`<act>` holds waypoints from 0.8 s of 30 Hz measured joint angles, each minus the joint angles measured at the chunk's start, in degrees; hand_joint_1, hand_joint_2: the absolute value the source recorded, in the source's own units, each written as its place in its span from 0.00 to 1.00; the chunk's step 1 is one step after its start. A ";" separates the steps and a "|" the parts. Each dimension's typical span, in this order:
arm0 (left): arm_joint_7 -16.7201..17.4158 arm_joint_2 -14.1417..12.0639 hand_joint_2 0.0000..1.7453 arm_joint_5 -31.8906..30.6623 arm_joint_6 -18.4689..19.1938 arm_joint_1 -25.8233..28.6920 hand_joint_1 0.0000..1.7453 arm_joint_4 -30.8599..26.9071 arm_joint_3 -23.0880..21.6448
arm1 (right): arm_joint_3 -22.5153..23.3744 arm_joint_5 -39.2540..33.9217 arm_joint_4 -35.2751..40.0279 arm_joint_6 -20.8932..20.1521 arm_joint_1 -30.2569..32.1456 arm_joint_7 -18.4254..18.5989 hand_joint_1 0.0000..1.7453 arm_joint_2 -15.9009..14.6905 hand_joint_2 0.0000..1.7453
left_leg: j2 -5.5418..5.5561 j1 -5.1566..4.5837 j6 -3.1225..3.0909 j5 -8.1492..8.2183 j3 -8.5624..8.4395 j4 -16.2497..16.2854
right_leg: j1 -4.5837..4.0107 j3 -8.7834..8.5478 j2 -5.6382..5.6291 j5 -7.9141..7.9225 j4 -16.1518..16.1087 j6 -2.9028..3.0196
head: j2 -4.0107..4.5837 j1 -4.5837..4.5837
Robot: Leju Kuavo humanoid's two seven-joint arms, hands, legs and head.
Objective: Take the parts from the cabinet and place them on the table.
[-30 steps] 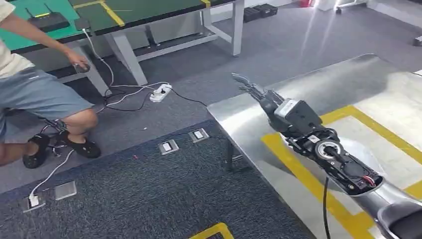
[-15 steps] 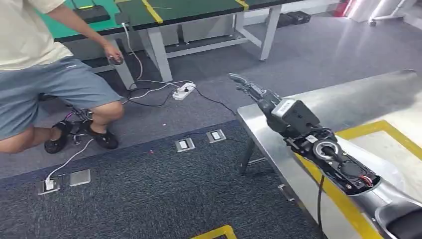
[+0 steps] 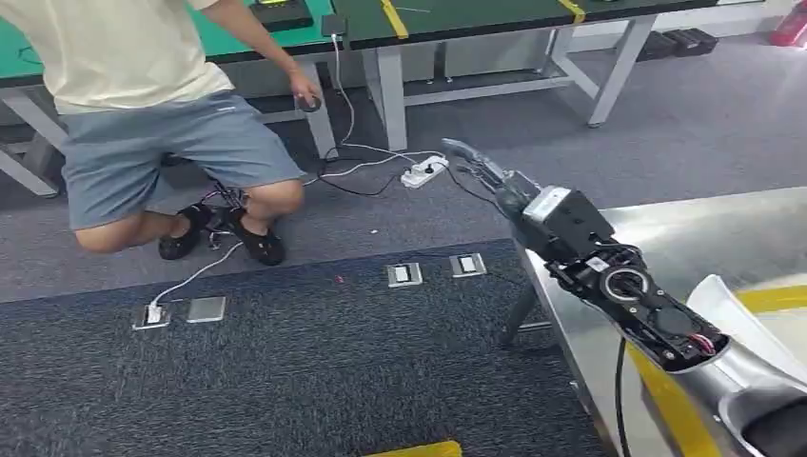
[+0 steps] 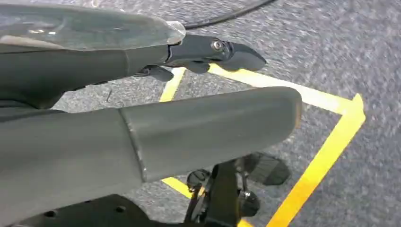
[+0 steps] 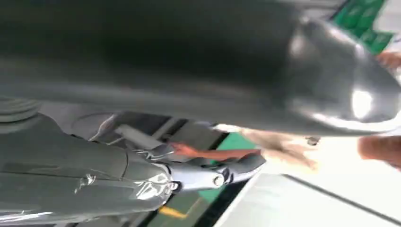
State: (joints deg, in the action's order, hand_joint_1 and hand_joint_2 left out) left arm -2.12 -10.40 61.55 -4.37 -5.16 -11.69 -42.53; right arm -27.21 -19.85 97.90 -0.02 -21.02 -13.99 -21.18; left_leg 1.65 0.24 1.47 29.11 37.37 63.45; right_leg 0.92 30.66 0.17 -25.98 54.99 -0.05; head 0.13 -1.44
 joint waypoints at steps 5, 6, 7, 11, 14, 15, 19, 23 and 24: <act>0.00 0.15 0.00 0.11 0.00 0.09 0.00 0.00 0.00 | -0.28 -0.48 -0.24 -0.33 0.13 -0.09 0.00 0.00 0.00 | -1.36 0.02 -0.29 -0.46 2.50 4.68 | -0.45 -0.06 3.74 -0.34 0.00 0.24 | 0.00 0.04; 0.00 0.09 0.00 0.13 0.00 0.11 0.00 0.00 0.00 | -0.28 -0.48 -0.24 -0.33 0.12 -0.09 0.00 0.00 0.00 | -2.12 -0.13 -0.63 -3.15 -0.82 -1.44 | -0.48 -0.29 4.42 -0.49 0.00 0.19 | 0.00 0.08; 0.00 0.00 0.00 0.18 0.00 0.08 0.00 0.00 0.00 | -0.28 -0.53 -0.24 -0.35 0.10 -0.11 0.00 0.02 0.00 | -5.32 -0.69 -1.30 -5.03 -4.12 -7.05 | -0.51 -0.61 4.99 -0.65 0.00 0.07 | 0.00 0.11; 0.02 -0.33 0.00 0.24 0.00 -0.17 0.00 0.00 0.00 | -0.63 -0.94 -0.24 -1.49 0.10 -0.48 0.00 0.20 0.00 | -4.81 -1.58 -2.10 -4.83 -4.60 -9.40 | -0.79 -1.17 7.37 -1.16 -0.29 -0.83 | 0.00 -0.05; 0.11 -0.24 0.00 0.31 0.00 -0.12 0.00 0.00 0.00 | -1.40 -1.18 -0.09 -2.91 0.19 -0.81 0.00 0.65 0.00 | -2.78 -0.54 -3.04 -5.63 -5.88 -10.85 | -0.49 0.13 2.68 -4.06 3.54 -1.48 | 0.02 -0.16; 0.13 -0.29 0.00 0.39 0.00 -0.22 0.00 0.00 -0.02 | -1.79 -1.27 -0.11 -3.36 0.30 -0.85 0.00 0.72 0.00 | -2.04 -0.47 -3.07 -5.61 -5.85 -10.85 | -0.47 2.24 1.00 -6.35 8.16 -1.64 | 0.00 -0.44; 0.22 -0.18 0.00 0.46 0.00 -0.33 0.00 0.00 -0.02 | -3.28 -1.27 -0.55 -3.96 1.38 -1.18 0.00 1.20 0.00 | 1.61 -0.41 -3.08 -5.51 -5.95 -10.66 | -0.29 7.83 0.09 -8.35 18.33 -2.15 | 0.00 -1.01; 0.28 0.00 0.00 0.59 0.00 -0.31 0.00 0.00 -0.02 | -4.00 -1.53 -0.72 -4.04 1.31 -1.44 0.00 1.44 0.00 | 4.49 -0.10 -2.27 -4.88 -6.01 -9.72 | 0.47 1.34 -2.73 0.36 2.87 -2.42 | 0.00 -1.42; 0.39 -0.15 0.00 0.61 0.00 -0.51 0.00 0.00 -0.02 | -4.63 -2.05 -0.96 -4.28 1.46 -1.66 0.00 1.64 0.00 | 5.78 -0.16 -1.74 -4.74 -5.07 -8.82 | 1.15 0.30 -7.05 -0.62 0.33 -2.41 | 0.00 -1.36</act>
State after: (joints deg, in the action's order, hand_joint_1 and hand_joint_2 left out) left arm -1.73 -10.56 62.16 -4.37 -5.67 -11.69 -42.56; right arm -31.85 -21.90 96.94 -4.30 -19.56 -15.65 -19.54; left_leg 7.43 0.08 -0.27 24.37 32.29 54.63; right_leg 2.07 30.97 -6.88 -26.60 55.32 -2.46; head 0.13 -2.80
